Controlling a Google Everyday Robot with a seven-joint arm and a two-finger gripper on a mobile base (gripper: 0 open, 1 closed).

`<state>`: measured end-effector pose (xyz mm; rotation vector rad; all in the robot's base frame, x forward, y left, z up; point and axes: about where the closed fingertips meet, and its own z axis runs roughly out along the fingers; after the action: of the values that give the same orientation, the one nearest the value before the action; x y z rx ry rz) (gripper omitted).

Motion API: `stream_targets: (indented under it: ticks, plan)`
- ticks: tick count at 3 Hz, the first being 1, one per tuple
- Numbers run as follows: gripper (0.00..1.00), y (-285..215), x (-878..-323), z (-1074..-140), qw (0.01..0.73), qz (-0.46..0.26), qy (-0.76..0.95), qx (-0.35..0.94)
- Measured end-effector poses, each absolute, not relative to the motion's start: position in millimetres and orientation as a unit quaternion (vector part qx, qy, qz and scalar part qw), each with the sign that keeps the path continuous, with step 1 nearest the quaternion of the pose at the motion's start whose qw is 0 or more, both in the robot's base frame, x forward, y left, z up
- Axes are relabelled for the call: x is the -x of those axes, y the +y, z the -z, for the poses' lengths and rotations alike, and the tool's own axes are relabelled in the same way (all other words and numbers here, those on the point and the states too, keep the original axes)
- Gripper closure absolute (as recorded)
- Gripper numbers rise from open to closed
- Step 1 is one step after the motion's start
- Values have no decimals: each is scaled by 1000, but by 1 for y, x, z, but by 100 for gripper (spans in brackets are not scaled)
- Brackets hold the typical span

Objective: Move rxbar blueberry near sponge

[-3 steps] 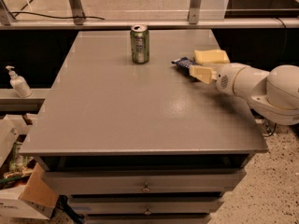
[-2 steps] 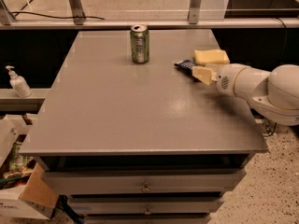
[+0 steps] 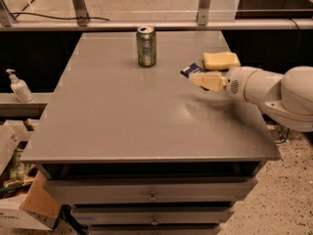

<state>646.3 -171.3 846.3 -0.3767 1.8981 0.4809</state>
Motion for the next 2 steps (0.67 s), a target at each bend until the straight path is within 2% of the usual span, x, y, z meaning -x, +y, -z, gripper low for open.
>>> stream_targets:
  ticks: [2]
  plan:
    - [0, -172, -631, -860, 546, -227, 783, 192]
